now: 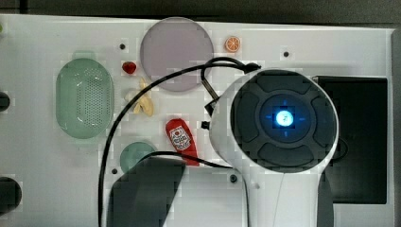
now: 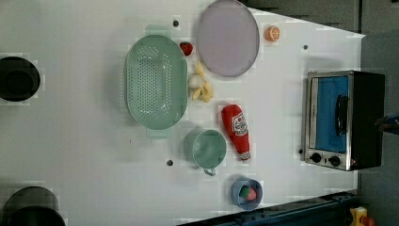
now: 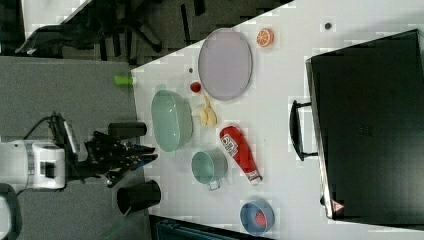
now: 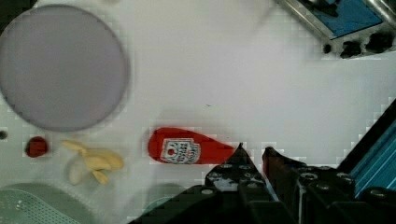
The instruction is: Flap open oven.
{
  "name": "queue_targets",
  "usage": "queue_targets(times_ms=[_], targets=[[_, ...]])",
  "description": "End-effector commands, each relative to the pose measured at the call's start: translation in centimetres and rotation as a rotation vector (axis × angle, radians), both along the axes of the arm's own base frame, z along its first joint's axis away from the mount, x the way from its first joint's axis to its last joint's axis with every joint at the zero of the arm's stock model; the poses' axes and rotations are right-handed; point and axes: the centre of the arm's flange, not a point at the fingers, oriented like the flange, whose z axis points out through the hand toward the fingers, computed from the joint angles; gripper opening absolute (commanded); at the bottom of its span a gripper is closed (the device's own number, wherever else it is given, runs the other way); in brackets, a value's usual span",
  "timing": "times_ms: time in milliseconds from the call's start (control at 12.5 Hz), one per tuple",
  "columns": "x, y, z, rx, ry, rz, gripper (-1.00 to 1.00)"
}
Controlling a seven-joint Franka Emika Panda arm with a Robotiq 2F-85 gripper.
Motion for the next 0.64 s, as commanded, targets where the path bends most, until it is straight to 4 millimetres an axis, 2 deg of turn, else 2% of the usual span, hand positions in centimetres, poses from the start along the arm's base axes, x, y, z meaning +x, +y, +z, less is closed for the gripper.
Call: queue_targets(times_ms=[80, 400, 640], targets=[[-1.0, -3.8, -1.3, 0.025, 0.032, 0.157, -0.65], [-2.0, -10.3, -4.1, 0.074, 0.010, 0.444, -0.65], [-2.8, -15.3, -7.2, 0.082, -0.029, 0.607, -0.65]])
